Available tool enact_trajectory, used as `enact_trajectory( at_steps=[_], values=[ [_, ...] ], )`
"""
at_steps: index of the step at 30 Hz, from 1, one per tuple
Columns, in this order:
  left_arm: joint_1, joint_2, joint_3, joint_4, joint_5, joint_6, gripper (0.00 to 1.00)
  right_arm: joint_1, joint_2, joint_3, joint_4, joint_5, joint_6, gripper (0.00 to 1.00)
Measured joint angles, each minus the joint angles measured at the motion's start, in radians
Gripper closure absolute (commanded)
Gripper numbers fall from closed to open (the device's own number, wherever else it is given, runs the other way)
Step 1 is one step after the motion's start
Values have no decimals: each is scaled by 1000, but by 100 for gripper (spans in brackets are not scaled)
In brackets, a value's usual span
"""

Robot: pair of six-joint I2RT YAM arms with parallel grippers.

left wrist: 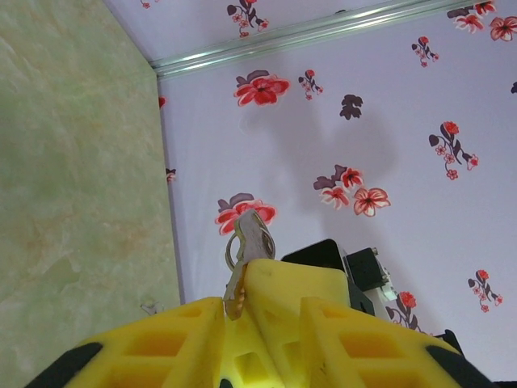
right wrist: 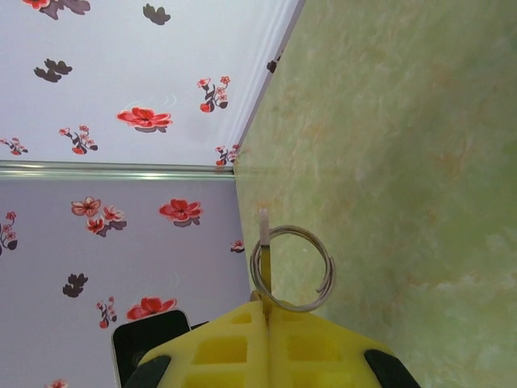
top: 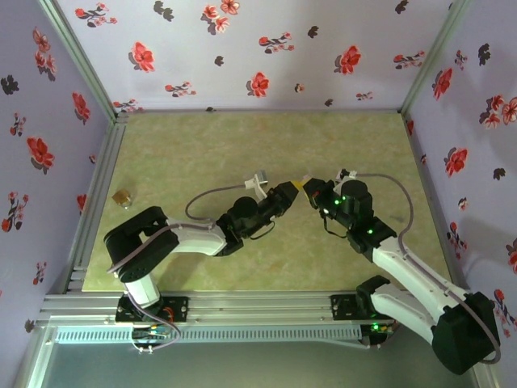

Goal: Unlock with the key

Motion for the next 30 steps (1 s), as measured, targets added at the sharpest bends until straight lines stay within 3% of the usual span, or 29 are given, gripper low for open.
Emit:
enact_trajectory(
  at_steps=[13,20,27,30],
  values=[
    [1,19,4,6,2,-8,87,10,-9,-26,41,9,16,100],
    [3,25,3,13,6,-21,100,12,-22,-42,51,17,34,100],
    [3,26,2,29,11,-18,100,13,-32,-47,62,18,36,100],
    [5,26,-3,36,16,-3,100,15,-34,-47,60,17,34,86]
  ],
)
